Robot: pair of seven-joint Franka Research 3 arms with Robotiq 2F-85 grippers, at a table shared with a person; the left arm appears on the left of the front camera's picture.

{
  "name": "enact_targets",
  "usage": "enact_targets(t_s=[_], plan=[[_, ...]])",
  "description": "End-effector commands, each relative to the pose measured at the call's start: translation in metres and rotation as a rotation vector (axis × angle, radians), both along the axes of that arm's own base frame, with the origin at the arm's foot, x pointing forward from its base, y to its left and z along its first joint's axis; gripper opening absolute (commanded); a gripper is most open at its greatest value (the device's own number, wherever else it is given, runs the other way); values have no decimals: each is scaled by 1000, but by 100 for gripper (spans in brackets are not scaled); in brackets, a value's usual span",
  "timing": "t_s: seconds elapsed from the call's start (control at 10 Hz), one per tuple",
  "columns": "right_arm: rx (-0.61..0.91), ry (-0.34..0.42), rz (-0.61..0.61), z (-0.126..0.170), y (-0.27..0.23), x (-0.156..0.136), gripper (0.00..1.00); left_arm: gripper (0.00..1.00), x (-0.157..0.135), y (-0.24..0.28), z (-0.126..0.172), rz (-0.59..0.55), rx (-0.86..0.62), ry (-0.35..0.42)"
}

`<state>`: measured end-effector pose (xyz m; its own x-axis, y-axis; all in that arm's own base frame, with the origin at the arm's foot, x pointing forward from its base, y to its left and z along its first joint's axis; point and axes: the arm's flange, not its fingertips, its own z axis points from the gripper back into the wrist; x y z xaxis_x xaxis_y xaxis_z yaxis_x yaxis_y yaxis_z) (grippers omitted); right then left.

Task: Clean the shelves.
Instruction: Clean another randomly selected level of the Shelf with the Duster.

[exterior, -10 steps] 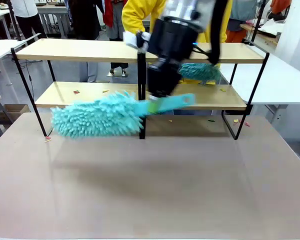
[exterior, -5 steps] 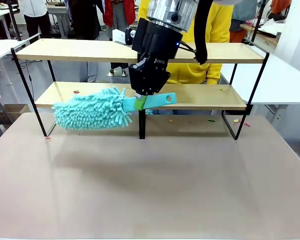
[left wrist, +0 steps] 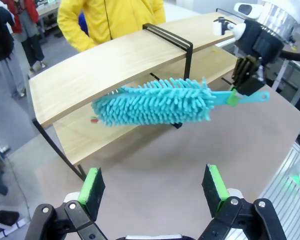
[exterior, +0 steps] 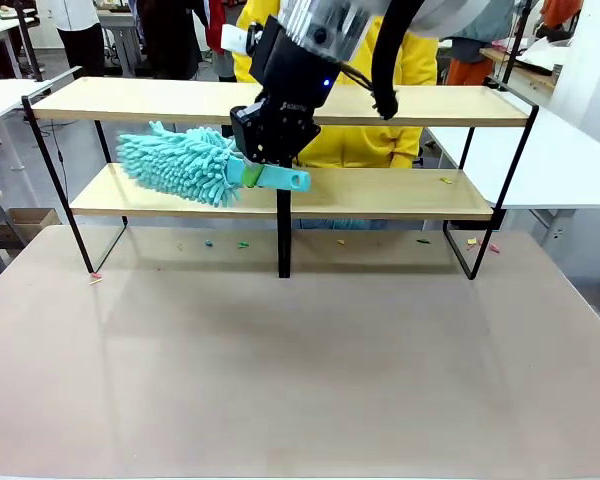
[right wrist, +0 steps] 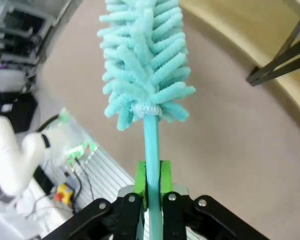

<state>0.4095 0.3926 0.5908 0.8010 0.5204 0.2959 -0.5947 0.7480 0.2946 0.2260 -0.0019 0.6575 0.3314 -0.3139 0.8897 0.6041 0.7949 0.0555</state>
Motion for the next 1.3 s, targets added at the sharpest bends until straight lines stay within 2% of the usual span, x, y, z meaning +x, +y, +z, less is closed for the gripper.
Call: enact_targets(t_s=[0.0, 0.3, 0.7, 0.8, 0.9, 1.1, 1.2], plan=[[-34, -28, -152, -12, 18, 13, 12, 100, 0, 1, 0, -14, -2, -6], [-59, -99, -330, -25, 23, 45, 12, 100, 0, 1, 0, -14, -2, -6], [-69, -24, -375, -42, 17, 64, 12, 100, 0, 1, 0, -14, -2, -6], [-7, -28, -265, -37, 19, 57, 12, 100, 0, 1, 0, -14, -2, -6], [48, -70, -205, -25, 18, 41, 12, 100, 0, 1, 0, -14, -2, -6], [48, -177, -217, 0, 3, 2, 12, 100, 0, 1, 0, -14, -2, -6], [67, -156, -131, 5, 1, -17, 12, 100, 0, 1, 0, -14, -2, -6]])
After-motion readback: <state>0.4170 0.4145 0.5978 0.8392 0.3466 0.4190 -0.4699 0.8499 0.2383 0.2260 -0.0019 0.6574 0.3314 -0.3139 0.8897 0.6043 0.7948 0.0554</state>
